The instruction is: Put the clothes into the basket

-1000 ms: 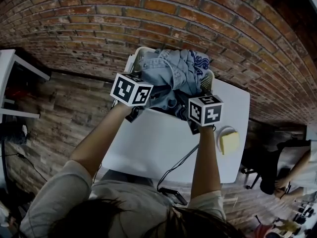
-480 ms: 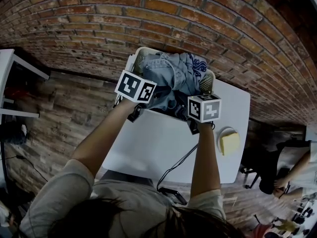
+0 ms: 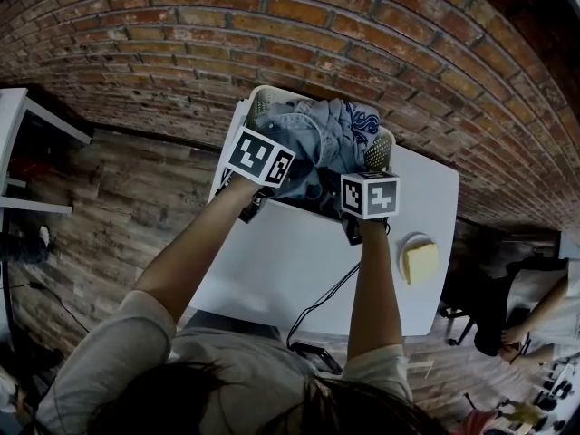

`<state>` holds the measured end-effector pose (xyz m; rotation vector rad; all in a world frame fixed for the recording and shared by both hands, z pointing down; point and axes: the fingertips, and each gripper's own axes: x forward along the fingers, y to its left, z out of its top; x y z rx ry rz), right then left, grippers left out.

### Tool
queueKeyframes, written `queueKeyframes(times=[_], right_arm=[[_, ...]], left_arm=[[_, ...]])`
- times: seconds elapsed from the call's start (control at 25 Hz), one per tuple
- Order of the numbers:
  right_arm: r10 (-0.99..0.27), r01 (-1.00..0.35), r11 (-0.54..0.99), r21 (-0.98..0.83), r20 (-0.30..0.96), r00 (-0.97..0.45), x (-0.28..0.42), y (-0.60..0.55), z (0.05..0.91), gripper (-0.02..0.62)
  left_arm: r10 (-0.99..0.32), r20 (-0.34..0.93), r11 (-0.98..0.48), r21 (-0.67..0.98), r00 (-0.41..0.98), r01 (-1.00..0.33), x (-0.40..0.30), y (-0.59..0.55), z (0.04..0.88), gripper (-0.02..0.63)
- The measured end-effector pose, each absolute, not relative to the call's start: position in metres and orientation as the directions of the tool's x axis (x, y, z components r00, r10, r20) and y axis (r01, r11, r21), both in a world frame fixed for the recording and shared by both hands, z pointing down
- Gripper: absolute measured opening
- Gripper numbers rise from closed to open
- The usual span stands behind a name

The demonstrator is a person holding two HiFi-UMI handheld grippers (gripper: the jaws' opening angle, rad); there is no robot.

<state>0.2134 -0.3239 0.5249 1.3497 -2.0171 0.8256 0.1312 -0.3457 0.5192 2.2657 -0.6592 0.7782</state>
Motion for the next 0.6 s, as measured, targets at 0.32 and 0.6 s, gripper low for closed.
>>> queueKeyframes(times=[0.32,0.6], right_arm=[[-0.524,-0.948,0.257,-0.189,0.797,-0.301,0.220,-0.320,0.538,0.328],[-0.521,-0.957,0.239,-0.165,0.810,-0.270,0.226,-0.317,0.541,0.387]], left_arm=[[-0.230,0.728,-0.663,0.369,0.646,-0.651,0.130,-0.345,0.529,0.426],[-0.259,0.756,-0.666,0.311,0.601,-0.678,0.125,-0.348,0.534,0.469]])
